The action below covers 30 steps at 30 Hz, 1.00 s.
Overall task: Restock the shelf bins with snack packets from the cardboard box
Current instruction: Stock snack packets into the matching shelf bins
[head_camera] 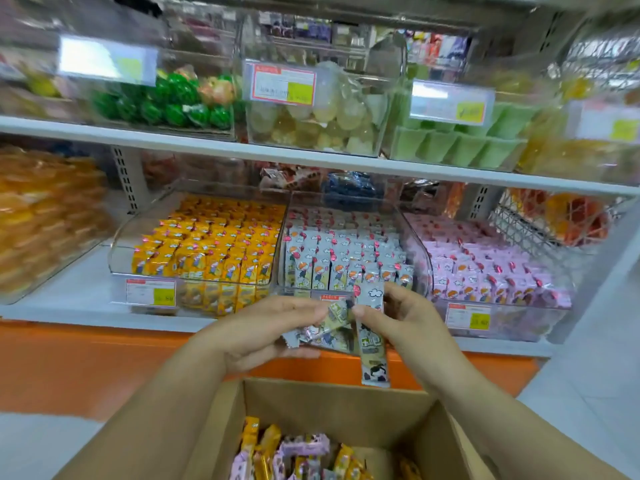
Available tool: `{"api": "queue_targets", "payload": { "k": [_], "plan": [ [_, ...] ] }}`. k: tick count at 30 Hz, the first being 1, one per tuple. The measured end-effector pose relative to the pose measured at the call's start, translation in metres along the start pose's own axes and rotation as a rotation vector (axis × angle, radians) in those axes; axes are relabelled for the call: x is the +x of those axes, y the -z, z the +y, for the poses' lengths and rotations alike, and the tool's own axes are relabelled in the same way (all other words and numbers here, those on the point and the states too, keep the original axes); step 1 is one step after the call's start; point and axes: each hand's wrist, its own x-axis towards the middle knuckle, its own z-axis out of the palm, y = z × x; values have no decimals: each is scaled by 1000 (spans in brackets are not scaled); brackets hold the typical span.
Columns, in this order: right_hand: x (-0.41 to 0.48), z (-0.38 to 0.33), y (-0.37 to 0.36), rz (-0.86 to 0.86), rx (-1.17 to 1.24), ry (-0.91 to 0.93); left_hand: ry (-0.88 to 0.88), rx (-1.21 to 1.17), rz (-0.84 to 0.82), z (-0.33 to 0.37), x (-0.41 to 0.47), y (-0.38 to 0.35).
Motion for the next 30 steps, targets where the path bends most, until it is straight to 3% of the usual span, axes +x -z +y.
{"api": "queue_targets", "payload": {
  "k": [8,13,23,30],
  "plan": [
    [18,-26,-34,104,371,-50,-186,-286,150,9,-14,11],
    [21,-36,-47,221,594,-97,-299,-248,224,11,-18,12],
    [25,-44,-46,290,544,-192,-349,-204,250,17,-21,14],
    [26,-42,-36,98,451,-258,-329,-62,219,17,-22,20]
  ]
}}
